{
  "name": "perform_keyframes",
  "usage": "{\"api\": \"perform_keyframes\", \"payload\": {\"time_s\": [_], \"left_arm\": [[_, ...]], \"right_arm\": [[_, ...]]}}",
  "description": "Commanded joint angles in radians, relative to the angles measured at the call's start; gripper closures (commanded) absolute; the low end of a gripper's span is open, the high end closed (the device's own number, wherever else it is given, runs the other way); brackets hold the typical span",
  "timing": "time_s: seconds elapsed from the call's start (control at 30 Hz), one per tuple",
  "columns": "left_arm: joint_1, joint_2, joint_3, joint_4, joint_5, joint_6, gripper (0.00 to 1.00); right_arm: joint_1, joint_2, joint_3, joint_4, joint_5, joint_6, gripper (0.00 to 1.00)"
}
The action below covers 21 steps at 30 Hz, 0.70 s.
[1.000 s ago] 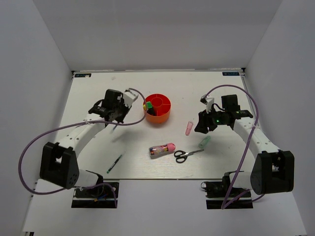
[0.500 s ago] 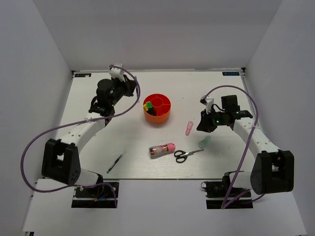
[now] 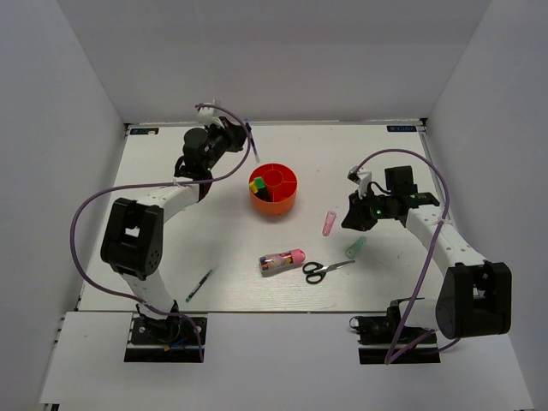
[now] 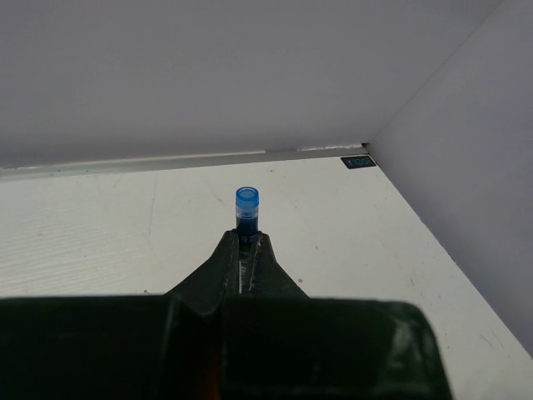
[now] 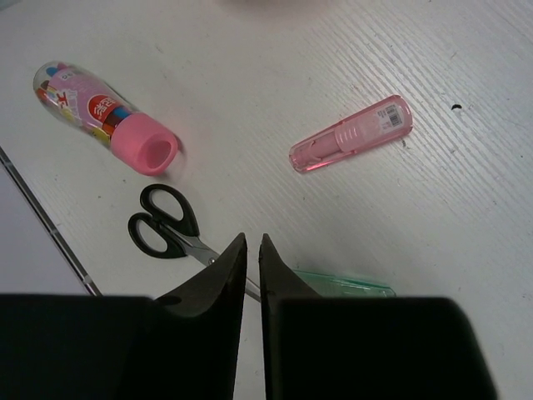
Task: Sort the stationery into containers
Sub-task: Place the pen in the storage box.
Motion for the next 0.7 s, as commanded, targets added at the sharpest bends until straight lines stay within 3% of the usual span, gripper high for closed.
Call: {"api": "perform_keyframes", "payload": {"time_s": [0.0, 0.47, 0.67], "left_arm": [[0.002, 0.004, 0.038, 0.055, 0.030, -0.021, 1.00], [-0.003, 0.070, -0.005, 0.081, 0.033, -0.010, 1.00], [-0.013, 0.083, -0.028, 0.078, 0.039, 0.007, 1.00]], "right_arm": [[-0.006, 0.002, -0.002, 0.000, -0.024, -0.015, 0.85], [-0.004, 0.018, 0.004, -0.007, -0.022, -0.023, 0.82], [-0.004, 0.019, 0.003, -0.012, -0.024, -0.026, 0.76]]}}
